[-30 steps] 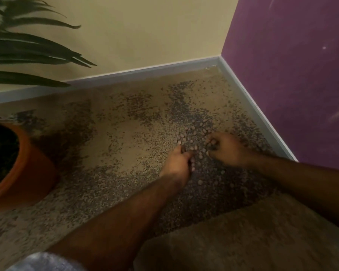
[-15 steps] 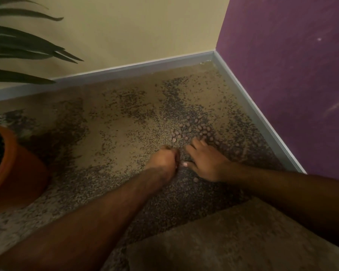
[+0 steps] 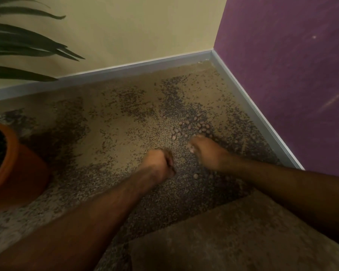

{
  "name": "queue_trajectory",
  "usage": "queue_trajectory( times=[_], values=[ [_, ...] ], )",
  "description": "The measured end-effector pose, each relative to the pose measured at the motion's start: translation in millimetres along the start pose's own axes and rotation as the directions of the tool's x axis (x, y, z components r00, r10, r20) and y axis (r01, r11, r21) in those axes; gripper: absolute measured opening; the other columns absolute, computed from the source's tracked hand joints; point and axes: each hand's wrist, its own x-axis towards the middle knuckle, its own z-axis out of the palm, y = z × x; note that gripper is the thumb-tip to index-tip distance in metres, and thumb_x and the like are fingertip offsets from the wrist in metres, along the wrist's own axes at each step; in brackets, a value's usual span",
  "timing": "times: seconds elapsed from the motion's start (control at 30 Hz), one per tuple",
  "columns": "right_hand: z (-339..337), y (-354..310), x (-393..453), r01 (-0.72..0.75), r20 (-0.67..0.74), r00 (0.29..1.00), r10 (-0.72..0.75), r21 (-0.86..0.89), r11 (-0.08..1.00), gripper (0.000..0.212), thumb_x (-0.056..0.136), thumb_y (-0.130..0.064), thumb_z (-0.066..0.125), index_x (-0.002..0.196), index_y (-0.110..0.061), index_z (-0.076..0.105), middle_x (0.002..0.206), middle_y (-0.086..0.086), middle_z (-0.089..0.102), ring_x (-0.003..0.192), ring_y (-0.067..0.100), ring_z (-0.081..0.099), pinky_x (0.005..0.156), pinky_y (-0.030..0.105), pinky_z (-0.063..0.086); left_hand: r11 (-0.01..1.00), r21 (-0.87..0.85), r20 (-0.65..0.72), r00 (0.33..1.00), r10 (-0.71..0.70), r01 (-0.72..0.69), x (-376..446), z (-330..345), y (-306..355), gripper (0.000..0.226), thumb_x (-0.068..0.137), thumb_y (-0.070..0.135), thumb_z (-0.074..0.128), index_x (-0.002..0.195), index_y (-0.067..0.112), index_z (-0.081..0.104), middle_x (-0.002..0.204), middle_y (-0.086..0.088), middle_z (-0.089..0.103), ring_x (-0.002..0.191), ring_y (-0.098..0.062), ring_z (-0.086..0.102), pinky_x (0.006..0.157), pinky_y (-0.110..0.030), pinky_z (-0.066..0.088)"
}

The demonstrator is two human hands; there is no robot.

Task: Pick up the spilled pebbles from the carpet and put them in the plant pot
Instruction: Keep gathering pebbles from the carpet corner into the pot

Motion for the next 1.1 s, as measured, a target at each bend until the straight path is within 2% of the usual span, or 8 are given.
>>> queue_trajectory(
  times=[0.1, 0.2, 0.33, 0.47, 0.6, 0.73, 0.87, 1.1],
  values=[
    [-9.9, -2.8, -0.7, -0.192, -0.058, 0.966, 0.250, 0.482, 0.855, 0.008, 0.095, -0.008, 0.051, 0.100, -0.006, 0.058, 0.081, 0.004, 0.058, 0.070, 0.014, 0.055, 0.053, 0.022, 0.042, 0.985, -0.167, 0.001, 0.999, -0.047, 0.047, -2.1, -0.3, -10.1, 0.018, 0.071, -0.003, 0.076, 0.078, 0.011, 0.068, 0.075, 0.000, 0.068, 0.056, -0.007, 0.062, 0.043, -0.018, 0.047],
    [-17.6, -2.5, -6.3, -0.289, 0.140, 0.920, 0.366, 0.873, 0.393, 0.009, 0.096, -0.006, 0.051, 0.101, -0.004, 0.058, 0.080, 0.008, 0.055, 0.066, 0.014, 0.055, 0.044, 0.017, 0.040, 0.894, -0.433, 0.043, 0.993, -0.110, 0.118, -4.2, -2.8, -12.3, 0.012, 0.075, -0.004, 0.073, 0.080, 0.006, 0.068, 0.066, -0.008, 0.066, 0.047, -0.014, 0.061, 0.045, -0.025, 0.053],
    [-22.6, 3.8, -22.9, -0.311, 0.362, 0.872, 0.331, 0.930, -0.196, 0.010, 0.087, -0.009, 0.049, 0.086, -0.007, 0.059, 0.075, 0.006, 0.053, 0.066, 0.016, 0.054, 0.037, 0.018, 0.038, 0.674, -0.693, 0.163, 0.966, -0.199, 0.256, -5.6, -5.8, -4.1, 0.019, 0.078, -0.003, 0.049, 0.064, 0.008, 0.057, 0.061, -0.008, 0.057, 0.045, -0.013, 0.048, 0.035, -0.019, 0.035],
    [-16.1, 12.3, -36.9, -0.285, 0.377, 0.893, 0.247, 0.897, -0.338, 0.013, 0.067, -0.022, 0.046, 0.075, -0.013, 0.052, 0.070, 0.005, 0.050, 0.058, 0.017, 0.046, 0.038, 0.018, 0.026, 0.338, -0.863, 0.345, 0.927, -0.147, 0.375, -2.8, -4.2, 0.4, 0.016, 0.057, 0.000, 0.034, 0.053, 0.015, 0.038, 0.060, -0.003, 0.042, 0.044, -0.013, 0.031, 0.034, -0.014, 0.016],
    [-14.1, 22.1, -37.0, -0.341, 0.388, 0.863, 0.323, 0.920, -0.193, 0.027, 0.087, -0.036, 0.046, 0.067, -0.019, 0.045, 0.060, 0.001, 0.045, 0.051, 0.016, 0.042, 0.039, 0.017, 0.019, 0.254, -0.891, 0.374, 0.925, -0.063, 0.377, -6.0, 6.4, 0.9, 0.006, 0.062, 0.016, 0.049, 0.061, 0.018, 0.043, 0.063, 0.000, 0.040, 0.049, -0.011, 0.027, 0.033, -0.015, 0.016],
    [-14.6, 20.0, -30.9, -0.383, 0.182, 0.871, 0.457, 0.835, 0.396, 0.037, 0.097, -0.042, 0.044, 0.068, -0.018, 0.043, 0.057, -0.001, 0.039, 0.048, 0.015, 0.038, 0.039, 0.022, 0.025, 0.668, -0.720, 0.068, 0.977, -0.201, 0.187, -23.9, 44.2, 21.7, 0.018, 0.080, 0.028, 0.072, 0.077, 0.016, 0.059, 0.059, 0.003, 0.053, 0.040, -0.007, 0.044, 0.035, -0.020, 0.034],
    [-8.3, 14.4, -38.1, -0.156, -0.156, 0.967, 0.202, 0.260, 0.953, 0.033, 0.098, -0.039, 0.042, 0.072, -0.019, 0.045, 0.064, 0.000, 0.048, 0.061, 0.020, 0.050, 0.057, 0.037, 0.040, 0.971, -0.240, -0.197, 0.980, -0.036, -0.013, -26.1, 73.6, 32.9, 0.024, 0.074, 0.033, 0.078, 0.089, 0.020, 0.064, 0.080, 0.007, 0.059, 0.064, -0.006, 0.052, 0.055, -0.019, 0.039],
    [10.1, 7.9, -48.9, -0.033, -0.107, 0.994, -0.014, -0.422, 0.906, 0.027, 0.098, -0.043, 0.034, 0.102, -0.018, 0.045, 0.090, 0.007, 0.066, 0.081, 0.028, 0.062, 0.067, 0.039, 0.050, 0.995, 0.047, -0.215, 0.972, 0.098, -0.090, -29.4, 74.7, 30.0, 0.014, 0.090, 0.025, 0.059, 0.100, 0.015, 0.059, 0.110, -0.005, 0.057, 0.094, -0.023, 0.059, 0.081, -0.035, 0.048]
  ],
)
